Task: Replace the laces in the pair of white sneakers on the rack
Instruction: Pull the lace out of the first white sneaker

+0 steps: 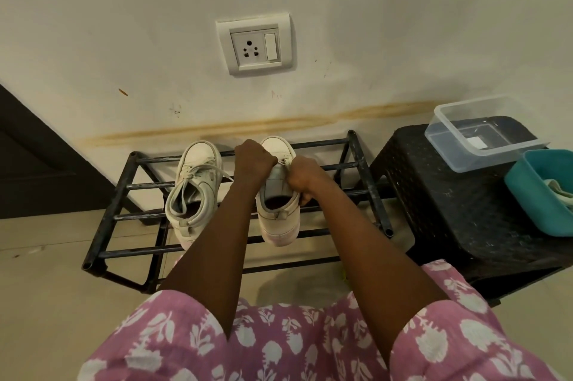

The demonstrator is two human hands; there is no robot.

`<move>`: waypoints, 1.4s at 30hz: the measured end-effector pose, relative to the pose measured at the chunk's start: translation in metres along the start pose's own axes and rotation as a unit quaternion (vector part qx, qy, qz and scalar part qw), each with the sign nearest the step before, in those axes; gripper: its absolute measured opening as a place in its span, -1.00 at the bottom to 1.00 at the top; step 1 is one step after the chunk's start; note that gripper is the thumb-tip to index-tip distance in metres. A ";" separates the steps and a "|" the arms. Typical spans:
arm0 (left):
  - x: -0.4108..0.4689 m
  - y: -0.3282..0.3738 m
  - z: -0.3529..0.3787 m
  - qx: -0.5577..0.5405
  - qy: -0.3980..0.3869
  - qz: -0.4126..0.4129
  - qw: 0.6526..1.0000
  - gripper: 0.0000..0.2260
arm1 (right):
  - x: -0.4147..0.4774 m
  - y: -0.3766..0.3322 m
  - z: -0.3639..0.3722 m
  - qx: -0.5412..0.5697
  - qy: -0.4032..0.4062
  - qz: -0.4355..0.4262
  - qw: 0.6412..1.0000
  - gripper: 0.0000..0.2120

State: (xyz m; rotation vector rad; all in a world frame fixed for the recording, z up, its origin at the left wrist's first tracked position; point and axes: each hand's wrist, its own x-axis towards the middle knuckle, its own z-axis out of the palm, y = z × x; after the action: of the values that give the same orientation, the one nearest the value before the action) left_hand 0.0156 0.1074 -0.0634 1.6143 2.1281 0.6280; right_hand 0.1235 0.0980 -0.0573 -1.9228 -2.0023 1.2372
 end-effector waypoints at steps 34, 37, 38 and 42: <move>0.008 0.001 0.010 0.073 -0.027 0.040 0.996 -0.77 | 0.001 0.002 0.001 0.012 0.014 -0.008 1.000 -0.71; 0.010 0.002 0.011 0.091 -0.008 0.030 0.995 -0.78 | 0.002 0.002 0.002 0.011 0.018 -0.013 1.000 -0.70; 0.009 0.003 0.011 0.094 -0.003 0.032 0.995 -0.78 | 0.002 0.002 0.002 0.011 0.018 -0.014 1.000 -0.69; 0.008 0.003 0.010 0.073 0.012 0.049 0.996 -0.82 | 0.002 0.002 0.000 0.010 0.014 -0.015 1.000 -0.69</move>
State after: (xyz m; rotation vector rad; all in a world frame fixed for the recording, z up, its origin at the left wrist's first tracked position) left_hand 0.0220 0.1166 -0.0703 1.8070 2.1685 0.5346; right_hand 0.1247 0.0989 -0.0595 -1.8825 -1.9907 1.2118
